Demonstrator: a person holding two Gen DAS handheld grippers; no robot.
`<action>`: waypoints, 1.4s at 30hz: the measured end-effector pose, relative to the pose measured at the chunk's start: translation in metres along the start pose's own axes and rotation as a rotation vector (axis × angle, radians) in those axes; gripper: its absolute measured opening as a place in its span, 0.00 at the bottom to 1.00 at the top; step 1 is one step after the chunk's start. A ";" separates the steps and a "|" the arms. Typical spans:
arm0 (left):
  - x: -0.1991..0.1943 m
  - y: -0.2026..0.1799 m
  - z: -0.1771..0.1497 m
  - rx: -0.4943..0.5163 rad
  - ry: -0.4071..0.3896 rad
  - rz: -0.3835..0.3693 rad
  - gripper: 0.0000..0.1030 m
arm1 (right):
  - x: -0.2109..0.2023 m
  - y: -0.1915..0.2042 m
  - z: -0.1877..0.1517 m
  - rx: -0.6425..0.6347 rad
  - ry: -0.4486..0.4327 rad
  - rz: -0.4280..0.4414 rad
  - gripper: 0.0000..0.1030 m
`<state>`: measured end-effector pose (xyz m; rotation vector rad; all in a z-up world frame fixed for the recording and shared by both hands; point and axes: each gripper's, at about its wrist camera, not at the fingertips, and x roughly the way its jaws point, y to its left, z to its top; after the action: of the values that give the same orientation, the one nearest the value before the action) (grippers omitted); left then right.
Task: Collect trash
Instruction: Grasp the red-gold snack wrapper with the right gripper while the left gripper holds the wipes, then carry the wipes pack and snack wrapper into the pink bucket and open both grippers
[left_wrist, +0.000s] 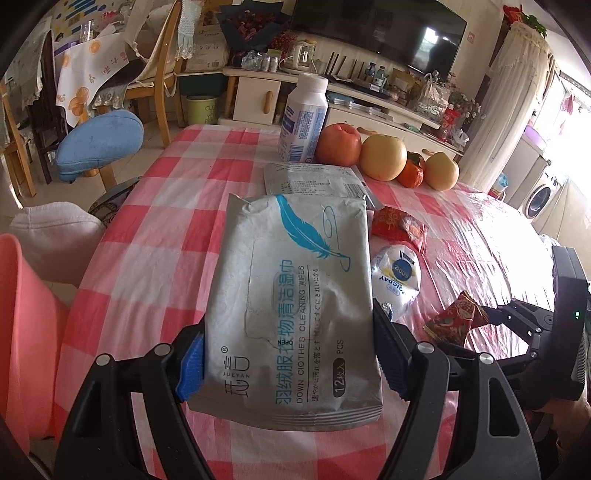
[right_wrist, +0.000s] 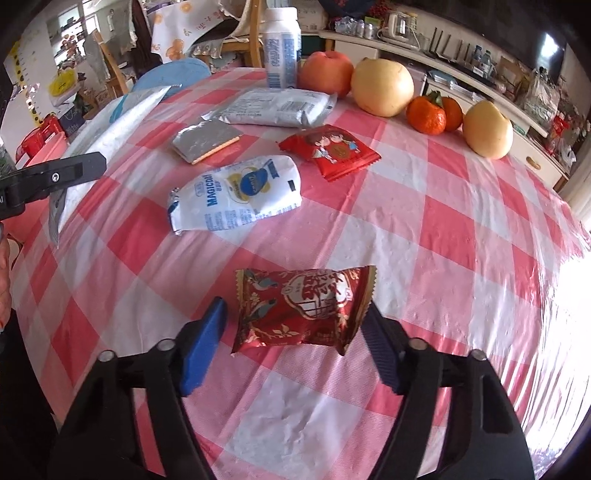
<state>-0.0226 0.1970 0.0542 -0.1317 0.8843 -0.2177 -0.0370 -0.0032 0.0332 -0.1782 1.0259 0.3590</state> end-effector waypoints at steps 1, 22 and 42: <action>-0.002 0.001 -0.002 -0.003 -0.001 -0.002 0.74 | 0.000 0.000 0.000 0.000 -0.003 0.001 0.61; -0.034 0.028 -0.008 -0.072 -0.068 -0.025 0.74 | -0.025 0.031 -0.001 -0.023 -0.090 -0.052 0.50; -0.084 0.088 -0.009 -0.199 -0.192 0.000 0.74 | -0.069 0.132 0.041 -0.154 -0.187 0.027 0.50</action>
<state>-0.0689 0.3026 0.0938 -0.3327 0.7136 -0.1143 -0.0858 0.1172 0.1163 -0.2647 0.8166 0.4713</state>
